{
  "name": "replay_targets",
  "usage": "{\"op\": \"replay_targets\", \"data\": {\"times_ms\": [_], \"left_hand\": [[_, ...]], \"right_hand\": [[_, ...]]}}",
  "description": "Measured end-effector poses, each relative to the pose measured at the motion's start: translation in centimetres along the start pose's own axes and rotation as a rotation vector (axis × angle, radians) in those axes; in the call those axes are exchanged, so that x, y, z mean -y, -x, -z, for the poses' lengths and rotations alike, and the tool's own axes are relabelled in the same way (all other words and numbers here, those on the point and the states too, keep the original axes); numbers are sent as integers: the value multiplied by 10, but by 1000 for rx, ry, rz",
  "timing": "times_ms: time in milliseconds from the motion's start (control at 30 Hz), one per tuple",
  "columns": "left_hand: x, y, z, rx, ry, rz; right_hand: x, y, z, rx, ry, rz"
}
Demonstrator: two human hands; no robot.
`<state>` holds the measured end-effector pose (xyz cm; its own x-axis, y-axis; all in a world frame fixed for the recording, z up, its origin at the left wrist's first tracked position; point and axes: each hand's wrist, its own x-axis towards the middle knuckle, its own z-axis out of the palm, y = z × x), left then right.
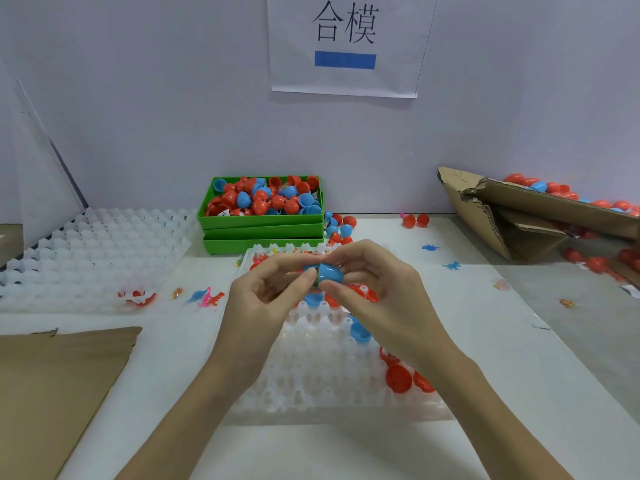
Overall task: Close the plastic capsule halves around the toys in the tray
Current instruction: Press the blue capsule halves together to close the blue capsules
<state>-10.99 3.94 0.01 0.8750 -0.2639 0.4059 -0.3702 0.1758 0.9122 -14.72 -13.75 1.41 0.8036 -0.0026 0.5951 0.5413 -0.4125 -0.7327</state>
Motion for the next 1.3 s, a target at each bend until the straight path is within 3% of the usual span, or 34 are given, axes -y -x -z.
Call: {"op": "replay_targets", "data": {"times_ms": [267, 600, 833, 1000, 1300], "left_hand": [[-3, 0, 3, 71, 48, 3], [-7, 2, 0, -63, -23, -48], [-8, 3, -3, -124, 35, -8], [-7, 7, -13, -108, 72, 27], [-11, 7, -17, -111, 110, 34]], "right_hand": [[0, 0, 4, -52, -2, -16], [2, 2, -4, -61, -63, -48], [2, 13, -23, 24, 165, -23], [7, 14, -32, -184, 359, -6], [10, 13, -34, -206, 374, 78]]}}
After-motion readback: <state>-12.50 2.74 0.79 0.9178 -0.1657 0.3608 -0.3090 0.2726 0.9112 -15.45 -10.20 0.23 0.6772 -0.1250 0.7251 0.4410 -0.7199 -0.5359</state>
